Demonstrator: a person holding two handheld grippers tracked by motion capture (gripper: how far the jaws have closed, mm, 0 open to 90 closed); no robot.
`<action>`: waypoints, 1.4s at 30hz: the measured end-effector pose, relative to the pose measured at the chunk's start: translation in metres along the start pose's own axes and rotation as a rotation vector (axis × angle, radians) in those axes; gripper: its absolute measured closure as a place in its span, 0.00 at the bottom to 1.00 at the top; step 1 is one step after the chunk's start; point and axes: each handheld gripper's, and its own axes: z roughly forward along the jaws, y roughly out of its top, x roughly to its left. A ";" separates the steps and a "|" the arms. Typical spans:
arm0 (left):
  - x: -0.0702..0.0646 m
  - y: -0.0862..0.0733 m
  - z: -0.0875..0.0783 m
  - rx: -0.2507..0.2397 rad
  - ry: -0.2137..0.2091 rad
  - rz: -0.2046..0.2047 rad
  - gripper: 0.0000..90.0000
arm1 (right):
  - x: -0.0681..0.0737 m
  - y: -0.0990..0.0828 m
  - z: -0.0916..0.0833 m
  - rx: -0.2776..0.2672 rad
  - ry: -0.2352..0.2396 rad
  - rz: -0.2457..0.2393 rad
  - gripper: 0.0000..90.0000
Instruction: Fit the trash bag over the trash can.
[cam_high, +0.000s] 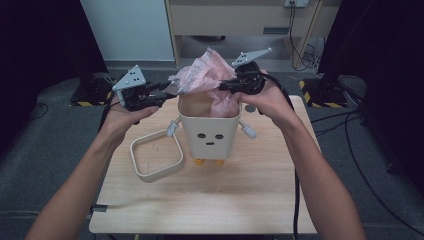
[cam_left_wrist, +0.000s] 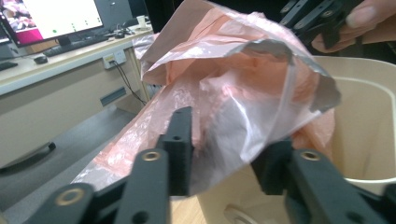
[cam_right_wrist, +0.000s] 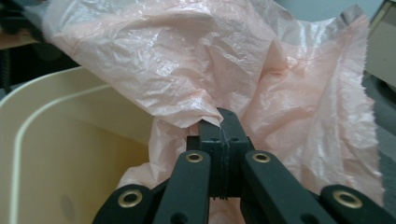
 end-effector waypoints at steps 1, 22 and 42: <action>0.000 0.000 -0.001 -0.007 -0.004 0.005 0.61 | 0.000 0.000 0.001 0.004 -0.008 0.001 1.00; -0.002 0.026 -0.006 -0.096 -0.057 -0.044 0.49 | -0.005 0.003 0.014 0.035 -0.054 0.028 1.00; 0.008 0.020 0.016 0.010 -0.025 -0.104 0.94 | -0.003 -0.001 0.009 -0.029 -0.023 0.043 1.00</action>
